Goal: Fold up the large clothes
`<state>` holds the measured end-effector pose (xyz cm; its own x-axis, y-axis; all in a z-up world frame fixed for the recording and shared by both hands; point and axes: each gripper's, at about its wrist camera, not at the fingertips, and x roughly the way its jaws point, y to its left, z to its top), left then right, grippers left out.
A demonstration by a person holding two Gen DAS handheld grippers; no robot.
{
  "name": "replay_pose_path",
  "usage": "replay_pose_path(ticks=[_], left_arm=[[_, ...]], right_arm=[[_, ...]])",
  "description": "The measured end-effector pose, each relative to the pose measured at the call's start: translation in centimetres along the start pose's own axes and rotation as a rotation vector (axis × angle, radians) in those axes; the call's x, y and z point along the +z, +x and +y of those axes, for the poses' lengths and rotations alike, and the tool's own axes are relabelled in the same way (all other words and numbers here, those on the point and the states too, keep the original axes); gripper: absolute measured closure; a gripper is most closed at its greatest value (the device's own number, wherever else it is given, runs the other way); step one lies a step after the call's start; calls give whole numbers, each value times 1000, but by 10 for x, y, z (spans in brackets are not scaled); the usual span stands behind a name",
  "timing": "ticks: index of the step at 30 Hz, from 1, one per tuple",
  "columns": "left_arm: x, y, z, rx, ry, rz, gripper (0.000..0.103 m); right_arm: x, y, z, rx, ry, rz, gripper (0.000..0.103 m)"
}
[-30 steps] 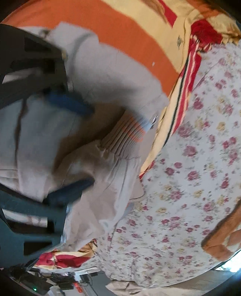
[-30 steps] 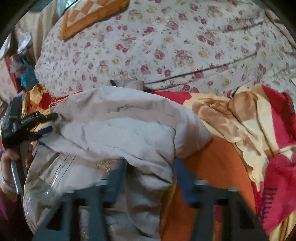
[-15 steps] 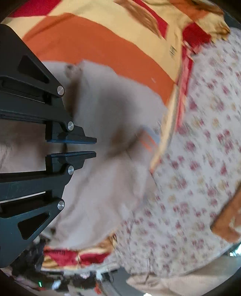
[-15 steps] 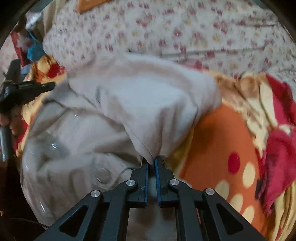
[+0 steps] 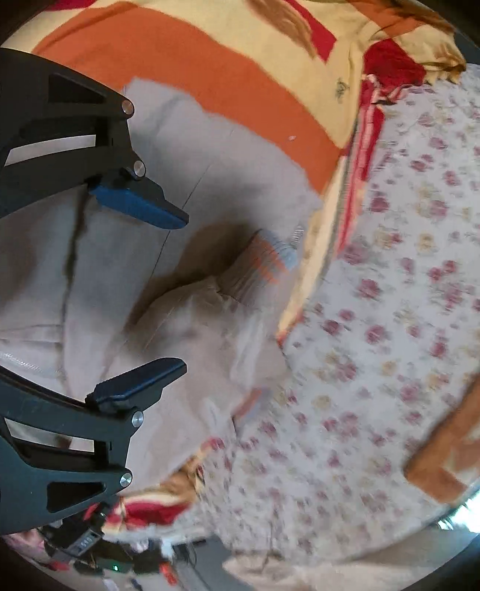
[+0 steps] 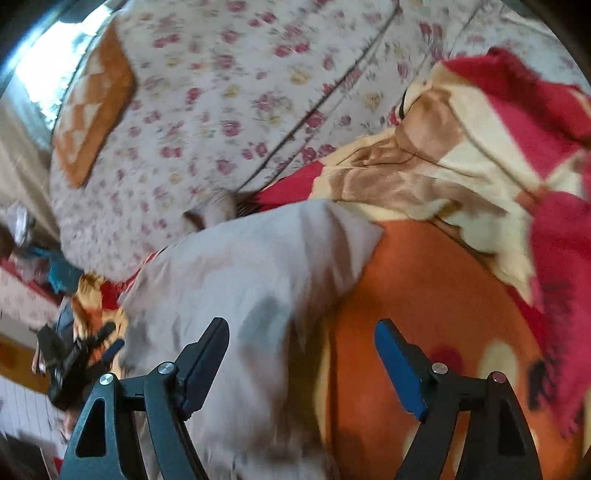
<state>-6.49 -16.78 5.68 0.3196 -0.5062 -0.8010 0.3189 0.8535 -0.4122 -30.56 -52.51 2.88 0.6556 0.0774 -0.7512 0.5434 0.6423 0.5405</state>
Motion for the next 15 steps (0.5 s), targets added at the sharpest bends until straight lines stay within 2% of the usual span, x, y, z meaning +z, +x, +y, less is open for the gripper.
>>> replay_pose_path(ticks=[4,5,6,7,8,9,10,11,13,15], left_arm=[[2,29,-1,24,-50,19,31],[3,32,0,17,-60,2,40],[4,34,-1,8,-63,-12,71],[6,36,-2,-1,-54,-1,85],[7,37,-3,-10,-50,13,91],[6,32,-3,-26,-54,7,96],[6,21,-4,-41,-36,-12,97],[4,11,-6,-43,-11,-29,97],[-2,-19,-3,-43,39,-91,97],[-5,-30,11,2,33,-120,97]], right_arm=[[7,23,-5,57,52,34,23],[7,27,-5,63,42,36,23],[8,29,-4,61,28,32,23],[9,29,-2,54,8,23,28],[11,29,1,47,-19,16,47],[13,28,7,37,-59,11,58],[14,26,13,33,-93,1,76],[15,20,20,25,-133,-22,84],[13,11,36,-15,-228,-82,85],[13,18,46,-98,-308,-102,86]])
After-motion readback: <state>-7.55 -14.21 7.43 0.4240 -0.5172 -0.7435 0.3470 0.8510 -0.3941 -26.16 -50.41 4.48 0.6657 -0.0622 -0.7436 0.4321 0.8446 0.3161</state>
